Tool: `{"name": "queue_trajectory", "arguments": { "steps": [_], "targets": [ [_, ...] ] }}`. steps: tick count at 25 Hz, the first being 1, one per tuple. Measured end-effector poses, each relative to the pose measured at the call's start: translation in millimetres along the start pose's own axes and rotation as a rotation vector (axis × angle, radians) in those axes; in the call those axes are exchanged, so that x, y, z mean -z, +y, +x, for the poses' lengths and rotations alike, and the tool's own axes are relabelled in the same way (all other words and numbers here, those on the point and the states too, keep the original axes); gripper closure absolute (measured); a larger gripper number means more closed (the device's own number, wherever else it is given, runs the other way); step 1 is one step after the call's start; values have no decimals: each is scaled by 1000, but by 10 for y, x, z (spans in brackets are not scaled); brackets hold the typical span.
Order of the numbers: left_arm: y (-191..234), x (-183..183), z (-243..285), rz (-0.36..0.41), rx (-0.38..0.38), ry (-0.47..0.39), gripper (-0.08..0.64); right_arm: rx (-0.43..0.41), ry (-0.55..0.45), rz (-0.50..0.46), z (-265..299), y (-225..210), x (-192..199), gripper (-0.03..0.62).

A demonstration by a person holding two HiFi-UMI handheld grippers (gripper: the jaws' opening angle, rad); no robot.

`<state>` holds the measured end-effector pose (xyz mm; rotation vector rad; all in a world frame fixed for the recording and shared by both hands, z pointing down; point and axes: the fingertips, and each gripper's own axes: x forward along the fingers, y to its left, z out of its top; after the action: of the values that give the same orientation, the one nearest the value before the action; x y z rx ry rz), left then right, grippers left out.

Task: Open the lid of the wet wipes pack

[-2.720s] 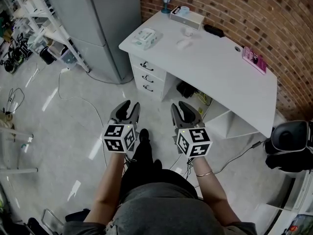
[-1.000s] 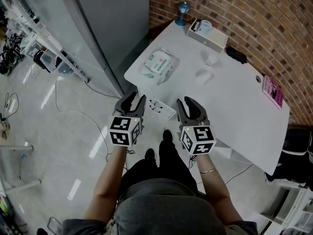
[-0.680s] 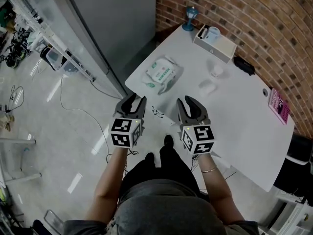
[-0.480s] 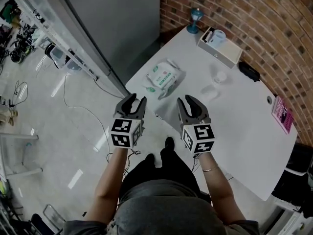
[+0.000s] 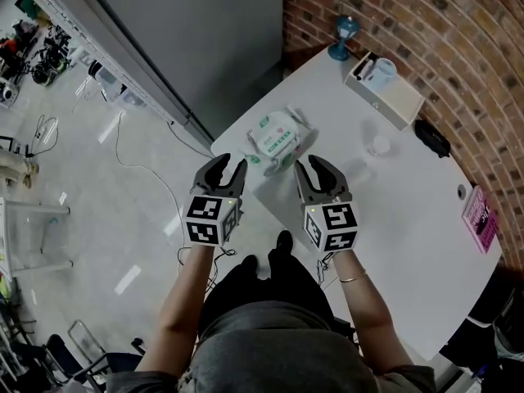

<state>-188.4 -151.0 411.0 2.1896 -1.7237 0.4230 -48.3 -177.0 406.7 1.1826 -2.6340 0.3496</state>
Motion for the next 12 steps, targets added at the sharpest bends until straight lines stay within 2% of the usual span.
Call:
{"name": "queue_trajectory", "arguments": {
  "steps": [12],
  "targets": [
    [-27, 51, 213, 56, -47, 87, 420, -88, 76, -43, 398, -36, 264, 471]
  ]
}}
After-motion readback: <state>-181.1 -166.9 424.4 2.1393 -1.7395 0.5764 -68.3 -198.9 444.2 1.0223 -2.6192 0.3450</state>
